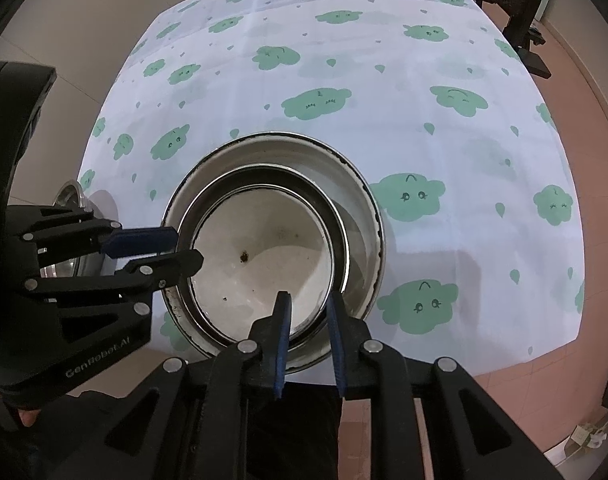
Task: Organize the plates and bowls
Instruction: 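Open the right gripper and withdraw it while the left gripper grips the stacked bowls' rim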
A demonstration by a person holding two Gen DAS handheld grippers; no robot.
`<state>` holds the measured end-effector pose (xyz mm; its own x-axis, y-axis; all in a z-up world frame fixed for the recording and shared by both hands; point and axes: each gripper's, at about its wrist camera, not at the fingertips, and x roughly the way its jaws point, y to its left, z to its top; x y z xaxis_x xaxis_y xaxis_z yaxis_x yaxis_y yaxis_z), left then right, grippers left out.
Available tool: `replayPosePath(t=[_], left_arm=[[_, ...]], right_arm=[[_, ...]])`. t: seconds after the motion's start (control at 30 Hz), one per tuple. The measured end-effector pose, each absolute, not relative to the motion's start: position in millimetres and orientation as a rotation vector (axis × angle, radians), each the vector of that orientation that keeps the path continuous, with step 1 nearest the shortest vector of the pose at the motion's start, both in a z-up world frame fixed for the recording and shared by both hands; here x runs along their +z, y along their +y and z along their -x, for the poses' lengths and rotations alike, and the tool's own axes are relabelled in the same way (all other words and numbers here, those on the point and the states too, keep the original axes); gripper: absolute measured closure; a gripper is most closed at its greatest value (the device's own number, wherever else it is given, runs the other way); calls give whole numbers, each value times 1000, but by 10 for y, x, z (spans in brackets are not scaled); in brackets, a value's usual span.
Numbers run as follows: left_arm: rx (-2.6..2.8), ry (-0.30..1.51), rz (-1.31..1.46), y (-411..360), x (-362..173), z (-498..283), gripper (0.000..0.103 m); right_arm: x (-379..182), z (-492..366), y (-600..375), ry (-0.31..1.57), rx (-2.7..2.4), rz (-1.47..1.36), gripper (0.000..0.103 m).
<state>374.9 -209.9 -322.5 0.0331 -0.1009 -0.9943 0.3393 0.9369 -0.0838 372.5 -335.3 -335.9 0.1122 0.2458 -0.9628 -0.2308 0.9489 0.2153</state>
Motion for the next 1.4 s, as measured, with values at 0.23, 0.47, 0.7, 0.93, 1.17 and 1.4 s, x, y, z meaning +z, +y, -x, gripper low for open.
replayPosePath(t=[0.23,0.47,0.7,0.93,1.17,1.4], left_arm=[[-338,1488,-194,-2090,-3186,-3749,67],[-330,1467,-195,-2067,-3138,-3754,53],[-327,1452,-192,-2053,-3102,-3770,51],[-287,1426,-168,-1899,-3039,-3825,51],[-231,1455,-113,-1645,-3124,-3829,51],[-208,1477,-85,-1560,-3207,-3827,51]], right_arm=[[-3343,-3713,-3348,1410,347,-2,82],[-3305,-3710,-3346,1394,339,7,74],[-3213,-3699,-3363,1352,330,-7,57],[-3160,-3733,-3407,1322,307,-13,57],[-3197,-3812,-3671,1316,224,-26,57],[-3298,-3847,-3755,1326,205,-27,57]])
